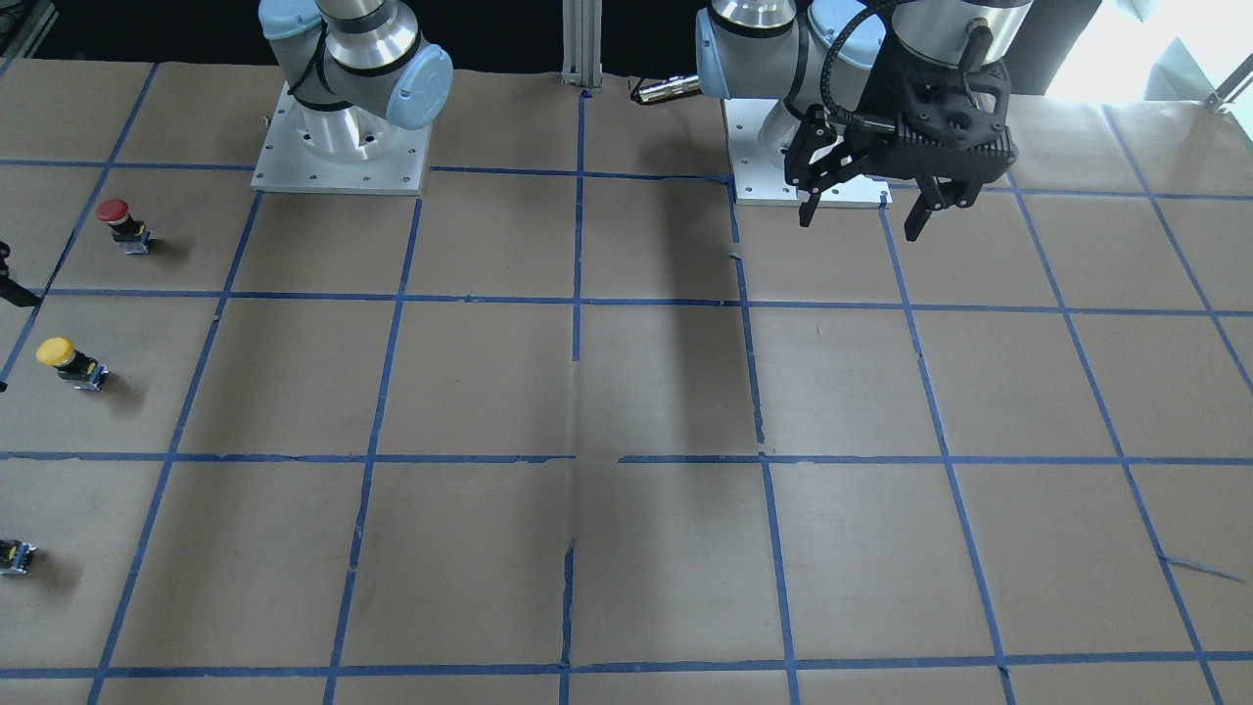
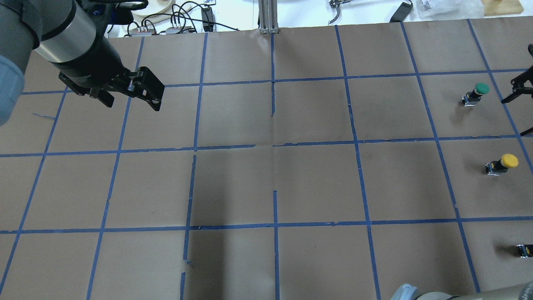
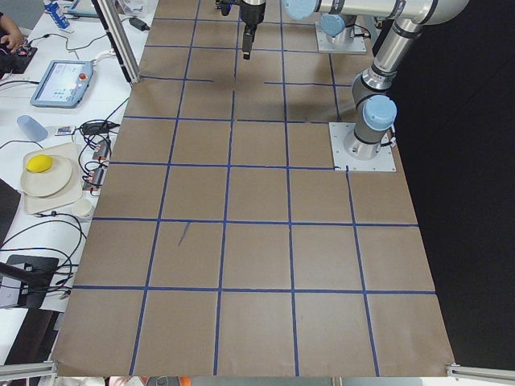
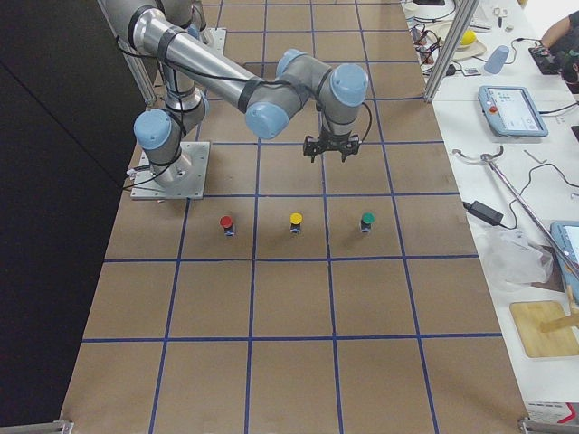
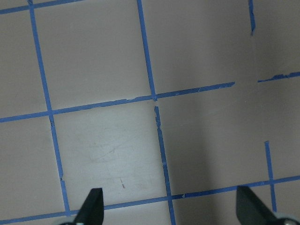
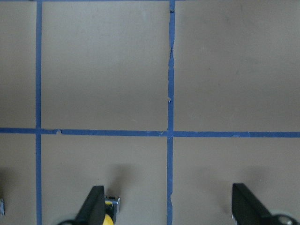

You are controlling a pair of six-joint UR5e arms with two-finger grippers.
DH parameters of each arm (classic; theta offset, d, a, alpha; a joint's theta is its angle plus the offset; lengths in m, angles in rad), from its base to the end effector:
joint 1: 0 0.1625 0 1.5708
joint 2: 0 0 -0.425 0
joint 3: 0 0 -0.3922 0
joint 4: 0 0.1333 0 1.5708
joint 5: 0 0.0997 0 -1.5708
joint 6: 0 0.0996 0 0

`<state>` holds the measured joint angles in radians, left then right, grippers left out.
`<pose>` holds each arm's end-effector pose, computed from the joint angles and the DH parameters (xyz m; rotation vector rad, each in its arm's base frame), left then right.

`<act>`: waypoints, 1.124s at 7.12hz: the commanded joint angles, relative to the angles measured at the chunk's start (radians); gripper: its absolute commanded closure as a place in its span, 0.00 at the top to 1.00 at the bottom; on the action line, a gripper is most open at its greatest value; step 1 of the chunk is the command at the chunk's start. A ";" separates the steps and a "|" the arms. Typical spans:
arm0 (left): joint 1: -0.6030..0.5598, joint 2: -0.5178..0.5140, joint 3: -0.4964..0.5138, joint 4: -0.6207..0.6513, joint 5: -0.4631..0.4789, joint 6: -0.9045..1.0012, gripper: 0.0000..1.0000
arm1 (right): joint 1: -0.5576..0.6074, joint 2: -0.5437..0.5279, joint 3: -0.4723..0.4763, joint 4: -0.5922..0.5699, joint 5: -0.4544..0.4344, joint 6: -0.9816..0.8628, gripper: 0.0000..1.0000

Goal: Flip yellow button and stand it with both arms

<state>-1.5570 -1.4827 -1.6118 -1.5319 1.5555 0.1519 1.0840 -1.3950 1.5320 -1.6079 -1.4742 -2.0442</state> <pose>-0.1284 -0.4641 0.5137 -0.2170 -3.1230 0.1362 -0.1320 -0.5549 0.4188 -2.1131 2.1519 -0.0937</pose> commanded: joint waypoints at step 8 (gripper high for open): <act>0.002 0.002 -0.005 -0.001 0.000 0.000 1.00 | 0.488 -0.029 -0.222 0.108 -0.052 1.587 0.95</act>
<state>-1.5557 -1.4808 -1.6165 -1.5324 1.5555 0.1519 1.5406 -1.4200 1.3282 -1.5020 -1.5248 -0.6698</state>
